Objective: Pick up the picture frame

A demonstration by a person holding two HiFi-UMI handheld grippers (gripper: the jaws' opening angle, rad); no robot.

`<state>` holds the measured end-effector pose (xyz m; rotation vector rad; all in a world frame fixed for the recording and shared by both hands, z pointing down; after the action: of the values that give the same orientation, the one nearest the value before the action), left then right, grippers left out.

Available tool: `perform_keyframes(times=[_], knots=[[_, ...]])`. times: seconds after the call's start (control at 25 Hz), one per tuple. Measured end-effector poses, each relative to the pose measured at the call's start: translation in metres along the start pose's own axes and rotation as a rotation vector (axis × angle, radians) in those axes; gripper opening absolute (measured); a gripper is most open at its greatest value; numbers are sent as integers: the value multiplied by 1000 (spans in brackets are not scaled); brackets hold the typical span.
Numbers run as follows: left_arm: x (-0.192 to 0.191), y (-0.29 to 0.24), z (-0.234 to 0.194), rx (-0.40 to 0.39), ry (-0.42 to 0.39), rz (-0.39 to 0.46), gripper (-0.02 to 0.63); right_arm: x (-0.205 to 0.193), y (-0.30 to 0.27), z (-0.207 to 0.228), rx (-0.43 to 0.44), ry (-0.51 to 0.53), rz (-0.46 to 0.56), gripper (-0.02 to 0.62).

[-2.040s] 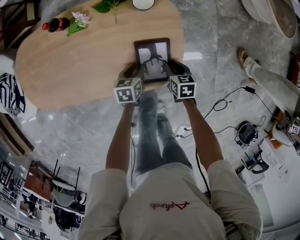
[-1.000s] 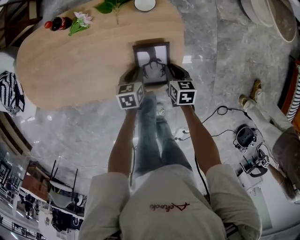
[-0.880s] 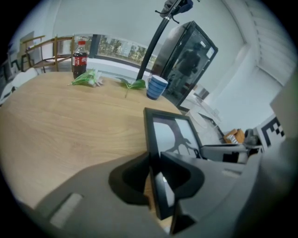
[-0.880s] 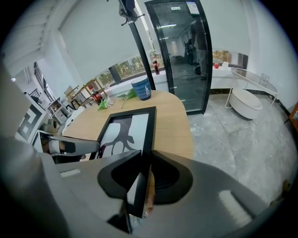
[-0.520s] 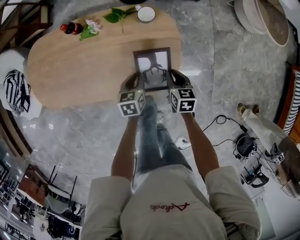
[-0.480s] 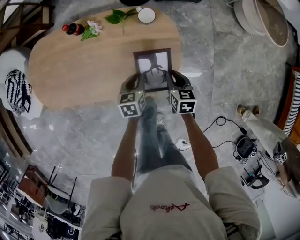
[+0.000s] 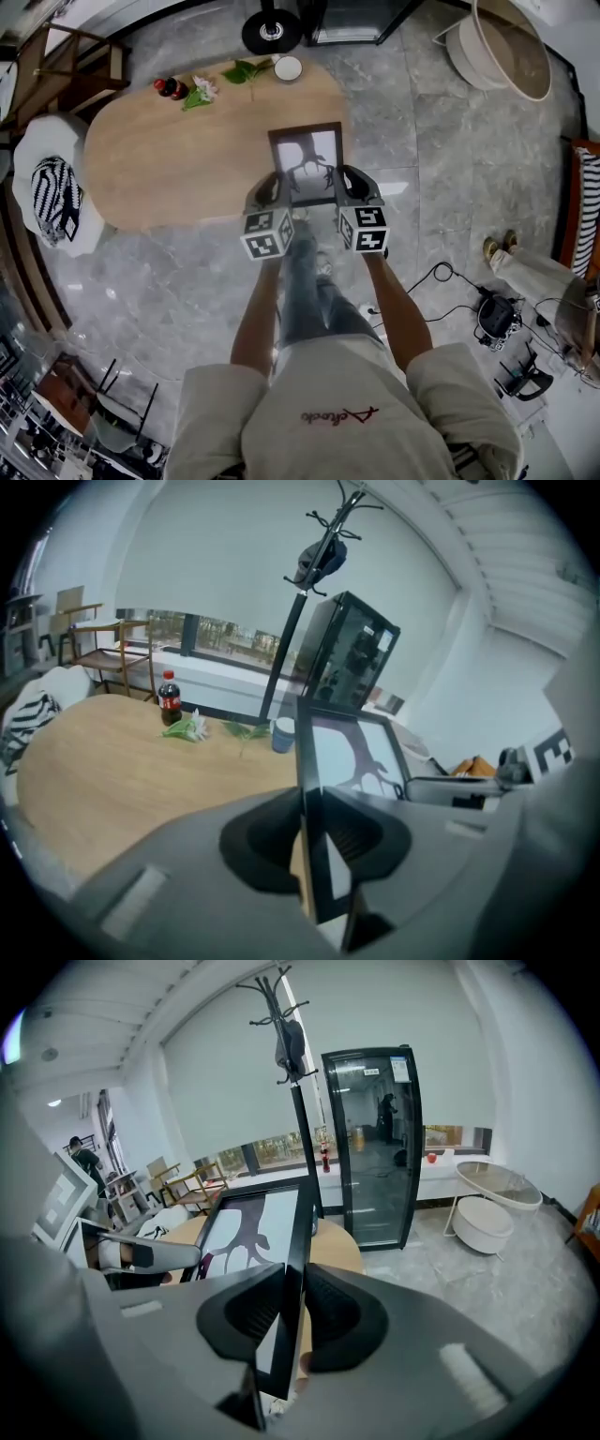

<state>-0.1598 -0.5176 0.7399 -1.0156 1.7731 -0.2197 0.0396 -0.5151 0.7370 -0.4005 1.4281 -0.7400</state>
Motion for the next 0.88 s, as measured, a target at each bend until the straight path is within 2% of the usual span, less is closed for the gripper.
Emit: perform_keyframes(times=[0.32, 0.88], knots=[[22, 53, 49, -16, -23, 89, 72, 24, 71, -4, -17, 8, 93, 74], [73, 141, 145, -33, -149, 239, 71, 81, 197, -3, -41, 16, 284, 74]])
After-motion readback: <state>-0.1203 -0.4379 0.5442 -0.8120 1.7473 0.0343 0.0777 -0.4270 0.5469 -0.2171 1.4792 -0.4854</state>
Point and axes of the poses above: the fingertips, and each gripper's own axes: y backward along the fingers, z to its right, x out of its top, the point moved 9 cm from there along y, backward along the fingers, and after that the axes turned 9 degrees about -x, right-handed, at the moved point
